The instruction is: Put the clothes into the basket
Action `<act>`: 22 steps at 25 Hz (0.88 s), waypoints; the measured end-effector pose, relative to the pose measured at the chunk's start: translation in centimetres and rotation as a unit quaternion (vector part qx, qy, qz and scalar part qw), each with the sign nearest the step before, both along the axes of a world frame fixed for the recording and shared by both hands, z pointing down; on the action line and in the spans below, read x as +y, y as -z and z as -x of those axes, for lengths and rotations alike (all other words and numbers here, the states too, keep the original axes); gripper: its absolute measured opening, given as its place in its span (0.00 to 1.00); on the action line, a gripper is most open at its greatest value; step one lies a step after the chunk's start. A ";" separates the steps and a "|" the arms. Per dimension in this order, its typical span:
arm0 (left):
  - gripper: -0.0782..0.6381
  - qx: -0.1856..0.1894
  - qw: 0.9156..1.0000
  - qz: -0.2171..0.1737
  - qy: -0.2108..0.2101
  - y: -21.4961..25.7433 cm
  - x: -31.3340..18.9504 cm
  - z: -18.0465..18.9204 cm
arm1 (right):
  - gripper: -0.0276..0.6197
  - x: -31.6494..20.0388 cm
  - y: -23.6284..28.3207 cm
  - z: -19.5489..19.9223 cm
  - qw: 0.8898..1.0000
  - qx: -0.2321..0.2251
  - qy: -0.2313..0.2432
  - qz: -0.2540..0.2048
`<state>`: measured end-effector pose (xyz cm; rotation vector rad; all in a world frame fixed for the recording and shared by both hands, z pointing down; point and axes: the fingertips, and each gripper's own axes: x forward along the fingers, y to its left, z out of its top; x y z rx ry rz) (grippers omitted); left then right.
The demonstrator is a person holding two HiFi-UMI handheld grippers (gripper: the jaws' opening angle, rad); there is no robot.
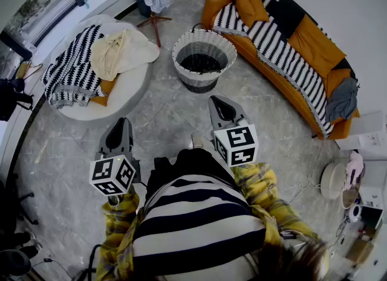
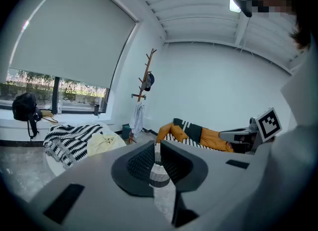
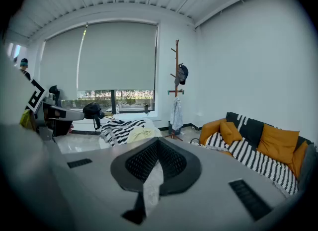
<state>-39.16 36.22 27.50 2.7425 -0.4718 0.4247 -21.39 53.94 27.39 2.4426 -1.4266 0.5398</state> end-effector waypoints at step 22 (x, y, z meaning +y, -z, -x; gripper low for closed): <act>0.18 -0.027 0.999 0.000 0.026 -2.3 -9.9 -9.3 | 0.09 -12.0 -3.6 -8.8 0.995 -0.072 0.062 -0.036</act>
